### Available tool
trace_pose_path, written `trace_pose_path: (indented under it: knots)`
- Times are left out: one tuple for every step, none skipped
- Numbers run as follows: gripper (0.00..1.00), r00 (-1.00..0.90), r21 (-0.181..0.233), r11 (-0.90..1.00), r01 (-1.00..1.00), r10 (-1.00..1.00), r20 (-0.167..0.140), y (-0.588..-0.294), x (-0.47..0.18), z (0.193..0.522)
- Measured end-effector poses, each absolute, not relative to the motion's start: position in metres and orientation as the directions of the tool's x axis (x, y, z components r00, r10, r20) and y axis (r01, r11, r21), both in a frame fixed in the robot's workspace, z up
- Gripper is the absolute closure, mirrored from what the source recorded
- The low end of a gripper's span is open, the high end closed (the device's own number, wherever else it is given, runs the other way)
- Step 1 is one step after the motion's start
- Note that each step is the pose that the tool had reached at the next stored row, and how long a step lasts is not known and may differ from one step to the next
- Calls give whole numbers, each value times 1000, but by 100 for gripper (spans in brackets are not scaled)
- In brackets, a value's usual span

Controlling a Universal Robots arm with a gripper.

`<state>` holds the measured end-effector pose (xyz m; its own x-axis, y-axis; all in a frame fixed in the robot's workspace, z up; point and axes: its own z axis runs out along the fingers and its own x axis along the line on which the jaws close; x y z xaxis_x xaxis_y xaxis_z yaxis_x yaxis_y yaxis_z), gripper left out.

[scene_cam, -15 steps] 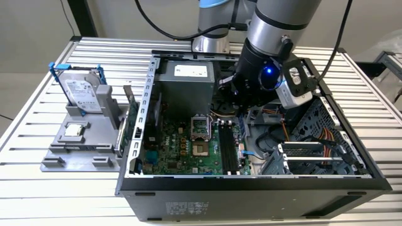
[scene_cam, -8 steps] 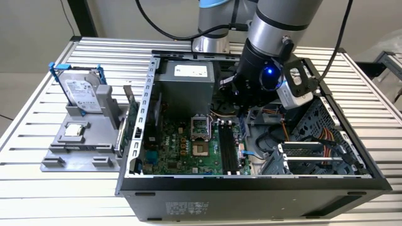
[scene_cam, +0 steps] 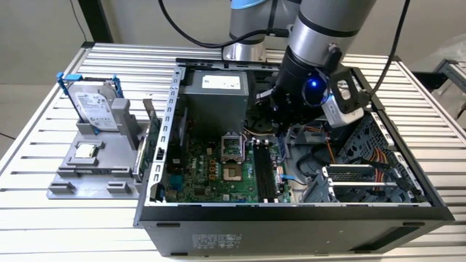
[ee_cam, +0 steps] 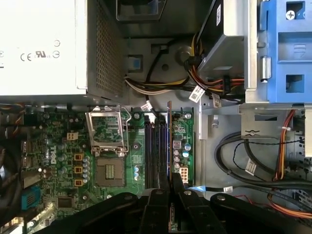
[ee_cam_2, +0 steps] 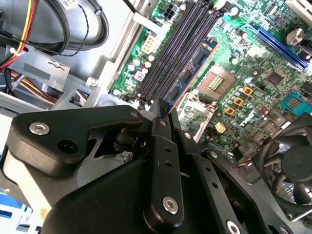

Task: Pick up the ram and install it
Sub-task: 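Insert the ram into the slot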

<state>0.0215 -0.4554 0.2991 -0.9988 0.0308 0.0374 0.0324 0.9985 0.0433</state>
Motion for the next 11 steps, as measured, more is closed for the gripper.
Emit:
trace_pose_path:
  knots:
    - [100, -999, 43, 999, 33, 31, 37, -455, 22, 299]
    - [100, -999, 43, 999, 33, 31, 37, -455, 22, 299]
    - [100, -999, 43, 999, 33, 32, 37, -455, 23, 299]
    - [100, -999, 43, 999, 33, 32, 37, -455, 23, 298]
    - [100, -999, 43, 998, 34, 32, 37, -455, 24, 298]
    - [100, -999, 43, 998, 34, 32, 37, -455, 24, 298]
    - [100, -999, 43, 998, 34, 32, 37, -455, 24, 298]
    - [100, -999, 43, 998, 34, 33, 37, -455, 25, 298]
    - [100, -999, 43, 998, 35, 33, 37, -455, 25, 297]
    - [100, -999, 43, 998, 35, 33, 37, -455, 25, 297]
    - [100, -999, 43, 998, 35, 33, 37, -455, 25, 297]
